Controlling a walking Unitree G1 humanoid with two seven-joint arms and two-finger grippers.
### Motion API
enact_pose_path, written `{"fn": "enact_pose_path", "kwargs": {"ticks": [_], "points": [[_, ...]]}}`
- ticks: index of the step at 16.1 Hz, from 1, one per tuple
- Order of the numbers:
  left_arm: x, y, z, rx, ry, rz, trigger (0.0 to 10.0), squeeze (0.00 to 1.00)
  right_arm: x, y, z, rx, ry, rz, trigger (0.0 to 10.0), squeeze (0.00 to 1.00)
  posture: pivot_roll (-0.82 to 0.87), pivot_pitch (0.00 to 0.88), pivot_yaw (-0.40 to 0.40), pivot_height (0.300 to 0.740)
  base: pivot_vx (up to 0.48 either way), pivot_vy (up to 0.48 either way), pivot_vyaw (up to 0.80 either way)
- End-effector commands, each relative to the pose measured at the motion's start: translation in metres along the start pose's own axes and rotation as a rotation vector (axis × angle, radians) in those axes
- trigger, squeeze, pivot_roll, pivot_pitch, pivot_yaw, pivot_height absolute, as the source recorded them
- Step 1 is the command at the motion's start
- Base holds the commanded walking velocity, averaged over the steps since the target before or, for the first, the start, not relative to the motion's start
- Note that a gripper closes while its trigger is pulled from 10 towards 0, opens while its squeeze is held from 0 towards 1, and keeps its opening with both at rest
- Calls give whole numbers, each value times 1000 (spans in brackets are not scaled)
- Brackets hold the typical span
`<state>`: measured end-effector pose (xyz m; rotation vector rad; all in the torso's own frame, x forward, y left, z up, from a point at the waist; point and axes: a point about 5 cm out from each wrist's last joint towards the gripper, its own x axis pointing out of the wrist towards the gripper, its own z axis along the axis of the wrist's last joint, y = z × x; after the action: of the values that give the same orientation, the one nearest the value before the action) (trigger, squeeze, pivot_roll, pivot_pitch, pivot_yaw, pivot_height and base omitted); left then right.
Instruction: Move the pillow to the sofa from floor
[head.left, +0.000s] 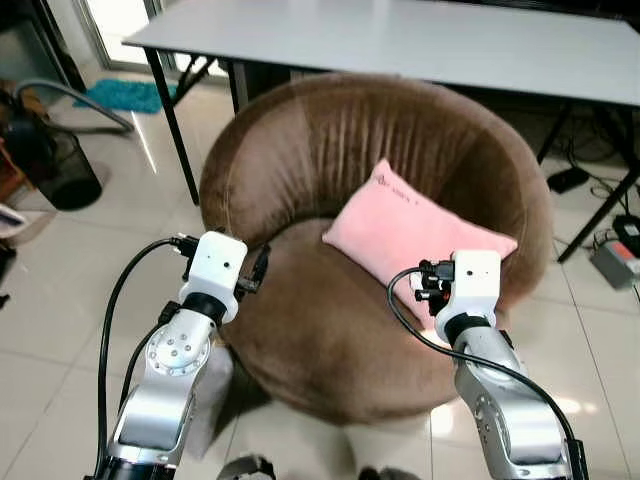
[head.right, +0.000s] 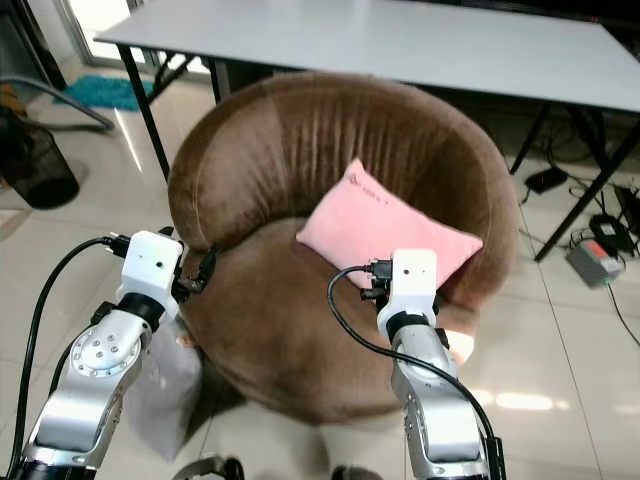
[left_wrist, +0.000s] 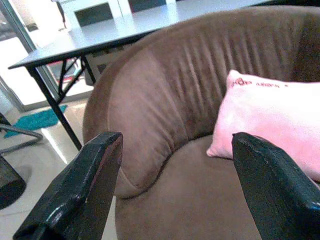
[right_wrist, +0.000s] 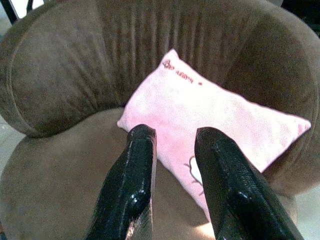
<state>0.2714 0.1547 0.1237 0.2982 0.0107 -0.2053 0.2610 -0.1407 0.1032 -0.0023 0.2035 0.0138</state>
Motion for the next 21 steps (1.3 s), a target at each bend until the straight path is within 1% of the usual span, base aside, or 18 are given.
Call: {"fn": "enact_pose_path", "kwargs": {"ticks": [1, 6, 10, 14, 15, 21], "points": [[-1, -1, -3, 8, 13, -6, 10000, 0, -1, -2, 0, -6, 1, -18, 10000, 0, -6, 62, -17, 740, -247, 0, 0], [0, 0, -3, 10, 12, -5, 10000, 0, -1, -3, 0, -6, 0, -19, 10000, 0, -8, 65, -16, 740, -249, 0, 0], [1, 1, 0, 13, -10, 5, 10000, 0, 0, -1, 3, -14, -15, -4, 10000, 0, -10, 67, -16, 740, 0, 0, 0], [2, 2, 1, -3, -5, 10, 10000, 0, 0, -1, 3, 3, -24, -1, 10000, 0, -9, 68, -16, 740, 0, 0, 0], [2, 2, 1, -3, -2, 10, 10000, 0, 0, -3, 3, 15, -22, -11, 10000, 0, -9, 68, -15, 740, 0, 270, 0], [4, 4, 0, -2, 6, 18, 10000, 0, 1, -3, 3, 17, -22, -9, 10000, 0, -7, 69, -15, 740, 0, 468, -358]]}}
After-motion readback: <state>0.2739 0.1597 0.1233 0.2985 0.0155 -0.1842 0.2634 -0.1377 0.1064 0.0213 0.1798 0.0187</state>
